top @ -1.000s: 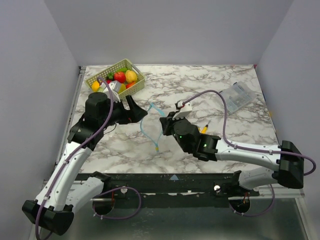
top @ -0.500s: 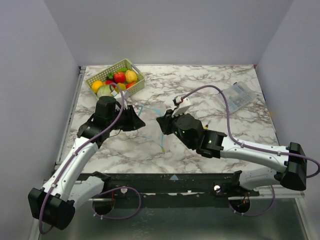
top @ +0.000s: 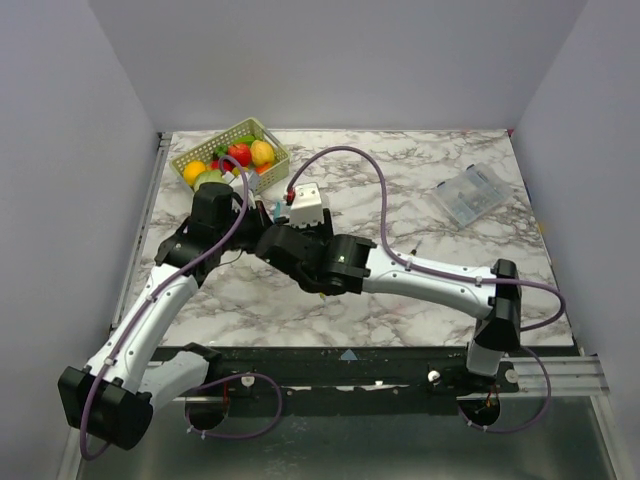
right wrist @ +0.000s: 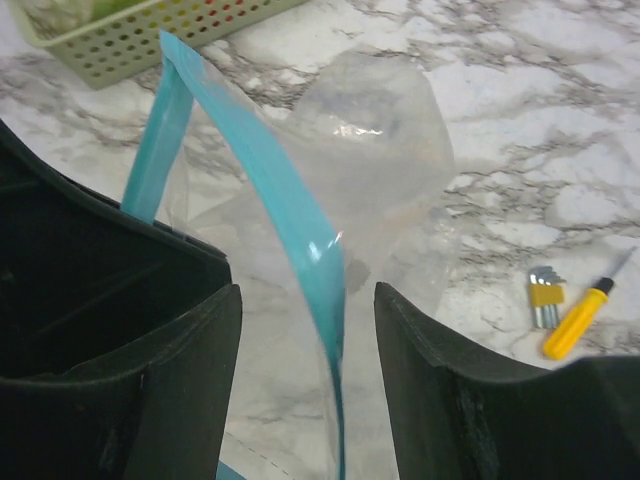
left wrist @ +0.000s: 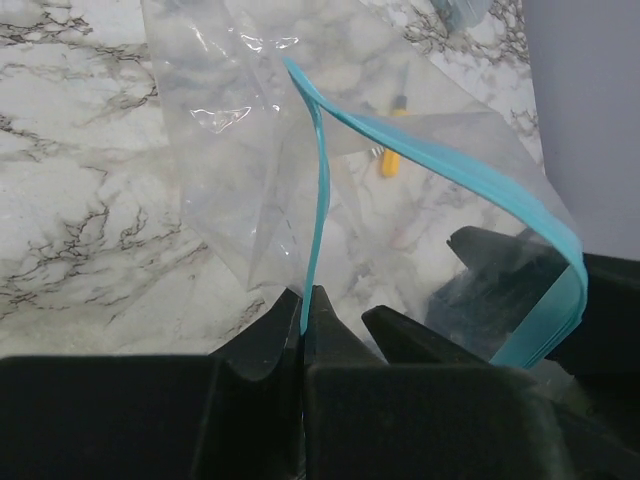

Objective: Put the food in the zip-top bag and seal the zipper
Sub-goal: Open the zipper of the food storage bag at the center of the board.

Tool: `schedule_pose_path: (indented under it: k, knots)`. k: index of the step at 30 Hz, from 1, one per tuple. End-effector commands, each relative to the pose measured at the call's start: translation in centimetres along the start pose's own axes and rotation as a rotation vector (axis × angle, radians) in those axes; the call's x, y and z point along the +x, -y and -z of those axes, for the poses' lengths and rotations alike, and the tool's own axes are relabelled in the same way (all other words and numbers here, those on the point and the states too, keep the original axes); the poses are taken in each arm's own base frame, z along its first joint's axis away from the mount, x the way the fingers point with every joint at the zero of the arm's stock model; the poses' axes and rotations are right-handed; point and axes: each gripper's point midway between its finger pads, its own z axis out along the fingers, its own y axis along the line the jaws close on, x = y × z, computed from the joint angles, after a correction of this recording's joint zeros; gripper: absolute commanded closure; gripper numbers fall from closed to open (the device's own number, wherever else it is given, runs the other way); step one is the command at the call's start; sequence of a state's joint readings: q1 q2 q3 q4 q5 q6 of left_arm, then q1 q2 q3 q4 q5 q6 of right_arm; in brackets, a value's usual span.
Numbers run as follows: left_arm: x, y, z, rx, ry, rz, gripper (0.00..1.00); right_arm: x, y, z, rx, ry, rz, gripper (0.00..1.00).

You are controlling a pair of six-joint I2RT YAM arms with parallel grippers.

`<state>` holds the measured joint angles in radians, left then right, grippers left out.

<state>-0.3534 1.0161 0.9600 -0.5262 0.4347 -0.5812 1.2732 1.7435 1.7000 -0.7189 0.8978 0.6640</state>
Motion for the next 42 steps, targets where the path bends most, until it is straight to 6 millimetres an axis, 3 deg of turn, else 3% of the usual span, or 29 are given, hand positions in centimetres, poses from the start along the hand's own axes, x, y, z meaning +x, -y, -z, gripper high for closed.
schedule_pose_path:
  k: [1,9,12,18,23,24,27,31,37,42]
  knots:
    - [-1.1,-0.4,0.3,-0.057,0.031,0.014,1.0,0.4,4.3,0.7,0.25,0.019,0.123,0.42]
    - [-0.8,-1.0,-0.6,-0.073,-0.005,0.028,1.0,-0.5,3.4,0.5,0.182,0.071,0.115,0.47]
    - [-0.8,-0.9,-0.8,-0.066,-0.013,0.021,1.0,-0.9,3.1,0.3,0.129,0.107,0.097,0.65]
    - [-1.0,-0.8,-0.7,-0.064,-0.015,0.0,1.0,-1.5,5.2,-0.3,0.14,0.134,0.054,0.99]
    - [-1.3,-0.6,-1.1,-0.048,-0.014,-0.006,1.0,-1.6,6.2,-1.2,0.091,0.115,0.047,0.99]
    - [-1.6,-0.3,-1.1,-0.041,-0.015,-0.006,0.97,-1.6,6.5,-1.5,0.082,0.104,0.035,0.99]
    - [-2.5,0.3,-1.3,-0.031,-0.021,-0.012,0.64,-2.1,7.9,-2.5,0.07,0.098,-0.006,0.99]
    - [-4.0,1.3,-1.5,0.002,0.027,-0.028,0.36,-2.6,8.8,-3.1,0.065,0.113,0.011,0.99]
    - [-6.8,2.3,-2.5,0.012,0.051,-0.031,0.16,-4.0,13.0,-4.6,0.172,0.117,0.029,0.99]
    - [-10.5,1.1,-2.5,-0.055,0.144,-0.014,0.06,-5.5,17.0,-5.9,0.261,0.117,0.044,0.99]
